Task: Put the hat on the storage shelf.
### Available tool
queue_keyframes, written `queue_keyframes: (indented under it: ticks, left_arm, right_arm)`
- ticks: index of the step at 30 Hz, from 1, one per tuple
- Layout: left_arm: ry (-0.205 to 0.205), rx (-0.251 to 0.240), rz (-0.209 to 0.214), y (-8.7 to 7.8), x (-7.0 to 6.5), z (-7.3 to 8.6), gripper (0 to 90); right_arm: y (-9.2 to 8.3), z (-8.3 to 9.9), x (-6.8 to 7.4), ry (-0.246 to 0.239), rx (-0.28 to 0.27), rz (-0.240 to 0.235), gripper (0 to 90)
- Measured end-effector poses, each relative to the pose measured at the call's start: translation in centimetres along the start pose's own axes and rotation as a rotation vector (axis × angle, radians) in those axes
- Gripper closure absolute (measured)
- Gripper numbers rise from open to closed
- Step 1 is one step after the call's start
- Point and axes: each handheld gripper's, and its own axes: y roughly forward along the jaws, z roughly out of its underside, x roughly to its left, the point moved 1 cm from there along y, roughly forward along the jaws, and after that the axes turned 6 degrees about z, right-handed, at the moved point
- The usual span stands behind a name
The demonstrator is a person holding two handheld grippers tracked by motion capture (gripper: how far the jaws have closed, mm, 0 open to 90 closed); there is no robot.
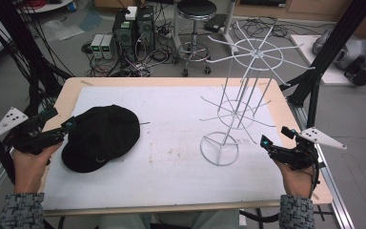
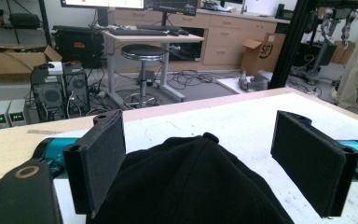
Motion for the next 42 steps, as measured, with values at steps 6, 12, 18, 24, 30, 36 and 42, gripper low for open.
queue_keyframes:
  ticks: [6,12,18,24,30,36,42]
  left_arm:
    - [0.004,0.009,0.006,0.2,-0.2,0.0,17.9]
    - [0.013,0.015,0.012,0.4,-0.5,0.0,17.9]
    - [0.021,0.021,0.009,0.3,-0.6,0.0,17.7]
    - [0.028,0.029,0.023,0.5,-1.0,-0.3,17.7]
    - [0.055,0.05,0.04,1.5,-1.7,-0.5,17.7]
    - [0.071,0.069,0.073,3.1,-2.5,-0.6,17.7]
    - [0.107,0.124,0.052,5.7,-2.7,-0.4,17.8]
  right_arm:
    - [-0.3,0.0,-0.2,0.003,-0.008,0.009,10.0]
    - [-0.6,-0.1,-0.4,0.001,-0.019,0.017,10.0]
    - [-0.6,-0.3,-0.4,0.001,-0.023,0.014,10.1]
    - [-0.7,-0.4,-0.4,0.0,-0.024,0.014,10.1]
    - [-1.0,-0.1,-0.3,-0.005,-0.02,0.016,10.1]
    - [-1.6,0.0,-0.3,0.0,-0.02,0.022,10.1]
    - [-1.6,-0.2,-0.1,-0.009,-0.026,0.02,10.0]
